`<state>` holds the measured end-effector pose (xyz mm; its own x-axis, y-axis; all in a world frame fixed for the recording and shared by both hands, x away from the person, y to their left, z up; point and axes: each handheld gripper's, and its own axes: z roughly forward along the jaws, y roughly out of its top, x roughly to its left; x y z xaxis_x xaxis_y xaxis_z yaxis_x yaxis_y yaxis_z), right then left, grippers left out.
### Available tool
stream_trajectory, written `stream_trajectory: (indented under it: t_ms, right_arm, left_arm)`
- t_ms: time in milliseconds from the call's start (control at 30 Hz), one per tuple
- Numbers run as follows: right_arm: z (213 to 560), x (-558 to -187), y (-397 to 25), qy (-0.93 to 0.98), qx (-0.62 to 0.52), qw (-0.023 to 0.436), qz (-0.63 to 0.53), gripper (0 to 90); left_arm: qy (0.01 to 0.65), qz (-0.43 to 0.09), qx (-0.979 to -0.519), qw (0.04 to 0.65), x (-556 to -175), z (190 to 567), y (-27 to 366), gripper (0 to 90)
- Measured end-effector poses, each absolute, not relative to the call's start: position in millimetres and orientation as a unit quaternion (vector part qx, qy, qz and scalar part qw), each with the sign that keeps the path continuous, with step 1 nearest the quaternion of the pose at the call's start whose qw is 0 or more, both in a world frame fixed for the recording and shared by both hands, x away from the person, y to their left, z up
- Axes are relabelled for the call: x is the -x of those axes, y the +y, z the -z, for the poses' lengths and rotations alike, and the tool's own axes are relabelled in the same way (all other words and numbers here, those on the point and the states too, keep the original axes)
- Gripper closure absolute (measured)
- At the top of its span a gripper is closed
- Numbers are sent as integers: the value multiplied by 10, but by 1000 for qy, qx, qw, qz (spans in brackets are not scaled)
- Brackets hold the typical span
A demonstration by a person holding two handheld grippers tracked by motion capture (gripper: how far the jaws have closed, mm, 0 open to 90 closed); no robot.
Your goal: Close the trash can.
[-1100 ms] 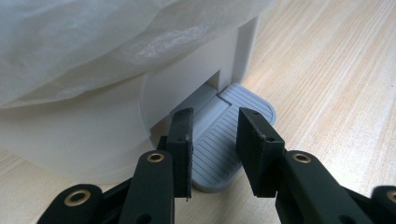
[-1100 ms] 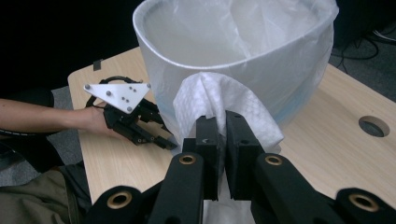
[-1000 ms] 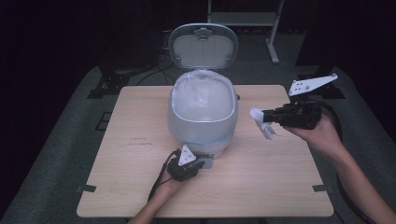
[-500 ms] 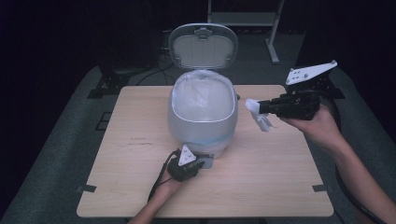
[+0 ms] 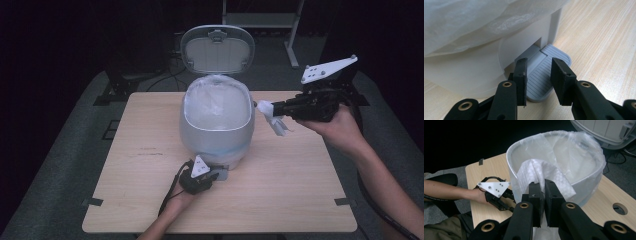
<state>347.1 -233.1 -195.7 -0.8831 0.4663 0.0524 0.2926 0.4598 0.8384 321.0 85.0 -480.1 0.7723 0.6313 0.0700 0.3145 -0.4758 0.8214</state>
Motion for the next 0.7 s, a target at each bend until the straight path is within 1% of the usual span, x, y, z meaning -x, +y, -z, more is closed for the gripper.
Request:
stream_trajectory:
  t_ms: [700]
  right_arm:
    - [1745, -3540, -2109, 854, -208, 94, -468, 840]
  left_arm:
    - [282, -185, -839, 426, -3205, 4799, 852, 665]
